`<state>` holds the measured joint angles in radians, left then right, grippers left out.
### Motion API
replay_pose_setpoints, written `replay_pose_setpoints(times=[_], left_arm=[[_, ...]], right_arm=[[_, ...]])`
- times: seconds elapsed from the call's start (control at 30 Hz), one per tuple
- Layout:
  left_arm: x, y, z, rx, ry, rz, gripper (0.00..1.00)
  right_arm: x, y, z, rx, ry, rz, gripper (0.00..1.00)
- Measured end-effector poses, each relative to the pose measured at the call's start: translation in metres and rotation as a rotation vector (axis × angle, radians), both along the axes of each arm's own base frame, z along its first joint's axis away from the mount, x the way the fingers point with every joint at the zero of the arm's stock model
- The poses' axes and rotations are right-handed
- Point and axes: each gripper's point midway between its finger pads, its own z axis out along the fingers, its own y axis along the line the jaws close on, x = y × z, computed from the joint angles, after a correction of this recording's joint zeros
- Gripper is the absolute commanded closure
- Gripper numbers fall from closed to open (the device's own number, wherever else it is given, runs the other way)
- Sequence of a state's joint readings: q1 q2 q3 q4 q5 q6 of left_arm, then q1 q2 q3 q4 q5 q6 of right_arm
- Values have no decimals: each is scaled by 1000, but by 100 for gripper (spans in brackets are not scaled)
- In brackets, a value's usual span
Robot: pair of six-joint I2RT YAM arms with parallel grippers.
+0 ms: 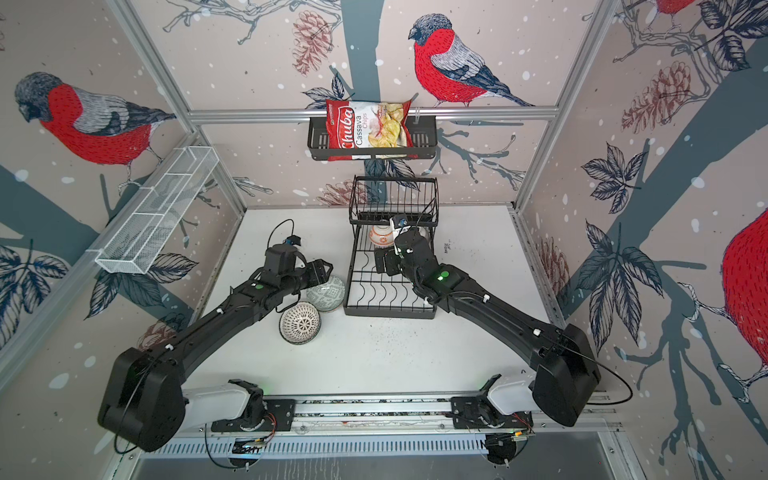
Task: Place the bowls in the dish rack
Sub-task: 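Withdraw the right gripper from the rack while the left gripper reaches the green-patterned bowl, then close the left gripper on the rim of the green-patterned bowl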
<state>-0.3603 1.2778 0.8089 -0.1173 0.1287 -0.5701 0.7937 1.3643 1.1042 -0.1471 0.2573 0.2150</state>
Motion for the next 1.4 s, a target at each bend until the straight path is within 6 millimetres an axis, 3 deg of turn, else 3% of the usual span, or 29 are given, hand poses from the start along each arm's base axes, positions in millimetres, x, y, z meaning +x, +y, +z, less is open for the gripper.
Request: replay_pose_setpoints(times=[0.5,0.93,1.4], left_arm=[[3,11,-3,64,58,55,31],[10,20,-27,182,166,71,45],[21,31,-58,358,304,58,52]], right_arm=[[-13,15,-24,28,92,89,0],[-13,21,-39,10,128,110,0],[-13,25,-51,-2,152,126,0]])
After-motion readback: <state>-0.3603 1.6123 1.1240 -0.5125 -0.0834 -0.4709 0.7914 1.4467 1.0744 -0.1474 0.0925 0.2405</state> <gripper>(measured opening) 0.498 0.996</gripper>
